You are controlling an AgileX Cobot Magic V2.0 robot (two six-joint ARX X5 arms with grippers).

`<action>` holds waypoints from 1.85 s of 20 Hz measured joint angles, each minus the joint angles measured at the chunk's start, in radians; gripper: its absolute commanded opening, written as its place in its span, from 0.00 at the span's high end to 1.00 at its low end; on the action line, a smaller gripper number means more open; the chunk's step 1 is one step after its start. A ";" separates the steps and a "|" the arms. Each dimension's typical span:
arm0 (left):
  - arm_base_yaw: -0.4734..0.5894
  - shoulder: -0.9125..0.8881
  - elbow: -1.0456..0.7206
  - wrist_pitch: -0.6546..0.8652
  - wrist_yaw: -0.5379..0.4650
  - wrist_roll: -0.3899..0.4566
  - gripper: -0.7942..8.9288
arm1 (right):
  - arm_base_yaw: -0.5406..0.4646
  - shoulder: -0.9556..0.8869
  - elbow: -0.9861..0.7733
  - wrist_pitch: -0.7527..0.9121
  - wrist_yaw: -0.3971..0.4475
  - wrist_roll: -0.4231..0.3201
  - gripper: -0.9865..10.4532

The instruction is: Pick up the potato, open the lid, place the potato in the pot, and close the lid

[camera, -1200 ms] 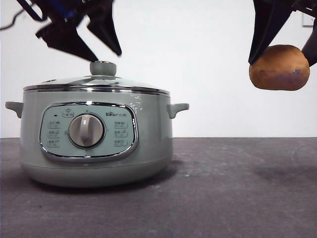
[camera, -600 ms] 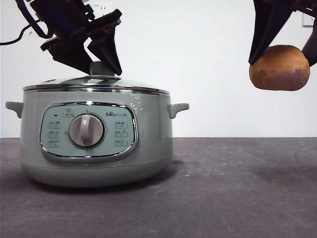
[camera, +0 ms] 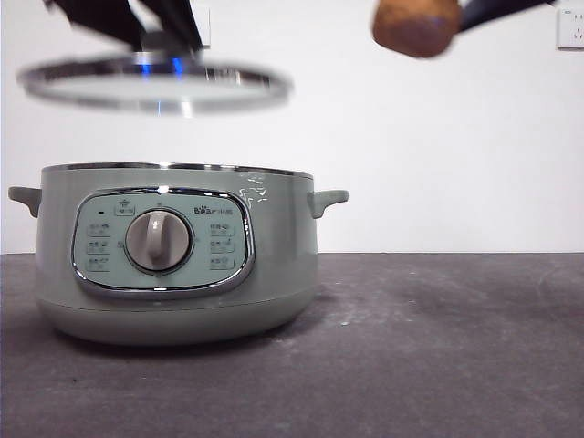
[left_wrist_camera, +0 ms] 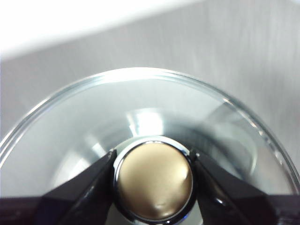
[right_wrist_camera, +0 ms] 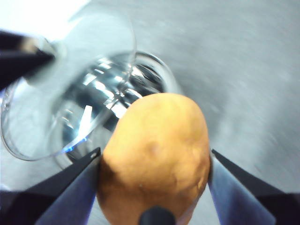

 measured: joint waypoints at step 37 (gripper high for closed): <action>0.000 -0.624 0.005 -0.397 -0.388 0.026 0.93 | 0.264 1.100 0.867 -0.284 0.157 -0.407 0.47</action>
